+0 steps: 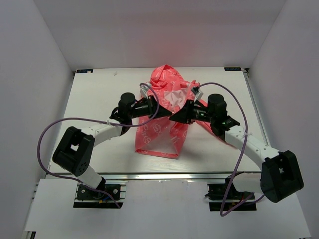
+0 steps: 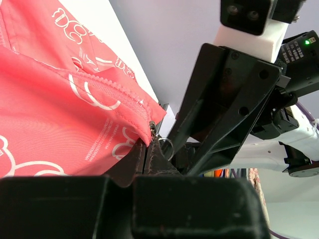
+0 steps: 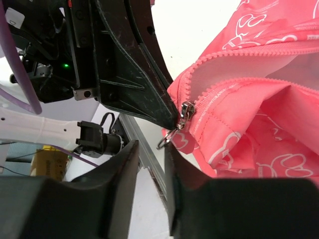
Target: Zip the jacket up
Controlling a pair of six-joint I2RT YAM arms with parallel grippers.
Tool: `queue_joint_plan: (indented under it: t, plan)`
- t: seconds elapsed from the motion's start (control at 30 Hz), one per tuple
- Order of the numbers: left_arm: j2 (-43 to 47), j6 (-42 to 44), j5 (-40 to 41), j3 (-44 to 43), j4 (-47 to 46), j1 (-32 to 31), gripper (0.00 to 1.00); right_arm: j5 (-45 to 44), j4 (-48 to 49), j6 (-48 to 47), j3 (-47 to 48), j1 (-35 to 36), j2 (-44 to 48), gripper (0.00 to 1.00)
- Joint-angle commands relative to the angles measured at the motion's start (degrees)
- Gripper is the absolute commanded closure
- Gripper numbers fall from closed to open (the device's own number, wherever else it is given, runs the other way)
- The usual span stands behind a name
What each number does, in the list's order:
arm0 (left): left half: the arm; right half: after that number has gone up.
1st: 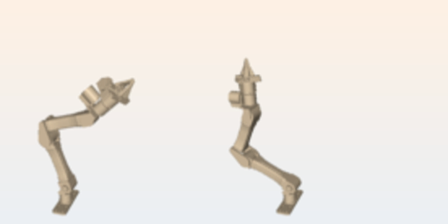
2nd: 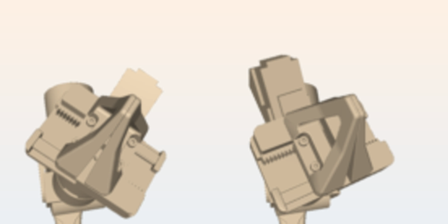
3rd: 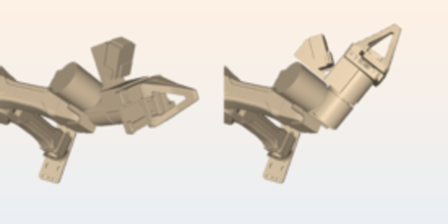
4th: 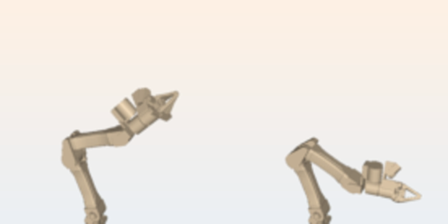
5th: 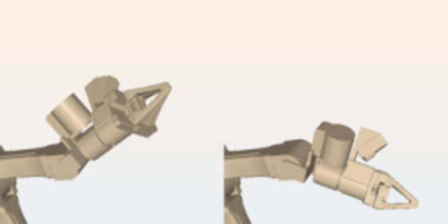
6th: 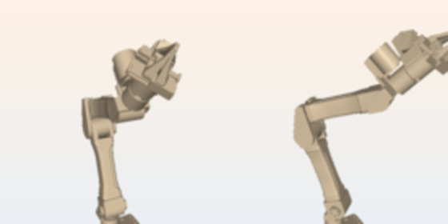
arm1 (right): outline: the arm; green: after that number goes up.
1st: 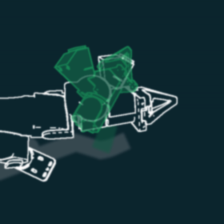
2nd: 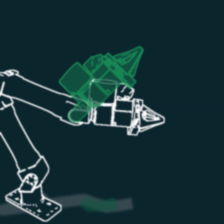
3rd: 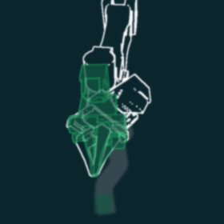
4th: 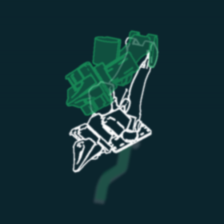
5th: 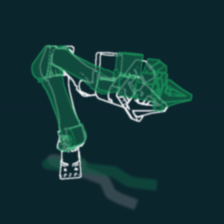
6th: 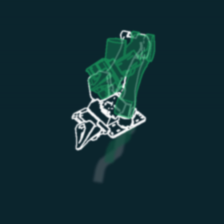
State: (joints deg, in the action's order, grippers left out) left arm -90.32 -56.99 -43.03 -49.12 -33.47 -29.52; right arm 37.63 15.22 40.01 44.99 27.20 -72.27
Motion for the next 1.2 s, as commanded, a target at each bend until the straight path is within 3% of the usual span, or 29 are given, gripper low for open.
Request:
queue_joint_plan:
  t: [0.0,0.2,0.37,0.53,0.6,0.67,1.17]
  plan:
    - [1.64,0.65,-0.39,-0.27,-1.42,-0.63,1.0,-0.71,2.53,-0.11,0.71,0.31,1.78,0.69]
    - [1.99,1.53,-1.62,-0.53,-1.24,-0.98,1.0,-2.82,1.13,0.24,1.41,0.4,1.08,0.79]
    - [3.66,4.6,-1.8,-1.24,1.82,-1.6,1.0,-4.05,0.07,0.51,2.55,0.31,0.29,0.73]
    - [4.89,5.93,-0.92,-1.15,3.77,-1.68,1.0,-4.67,-0.8,0.68,3.17,0.31,0.55,0.72]
    - [4.98,6.02,-0.92,-1.06,3.77,-1.68,1.0,-5.37,-1.34,0.51,3.35,0.31,0.38,0.92]
    - [4.89,6.02,-1.01,-0.97,3.5,-1.68,1.0,-5.63,-2.13,0.51,3.35,0.31,0.46,0.99]
    - [4.98,9.7,-0.04,-2.11,8.77,-1.68,1.0,-7.65,-4.59,-2.56,2.99,0.22,4.06,1.0]
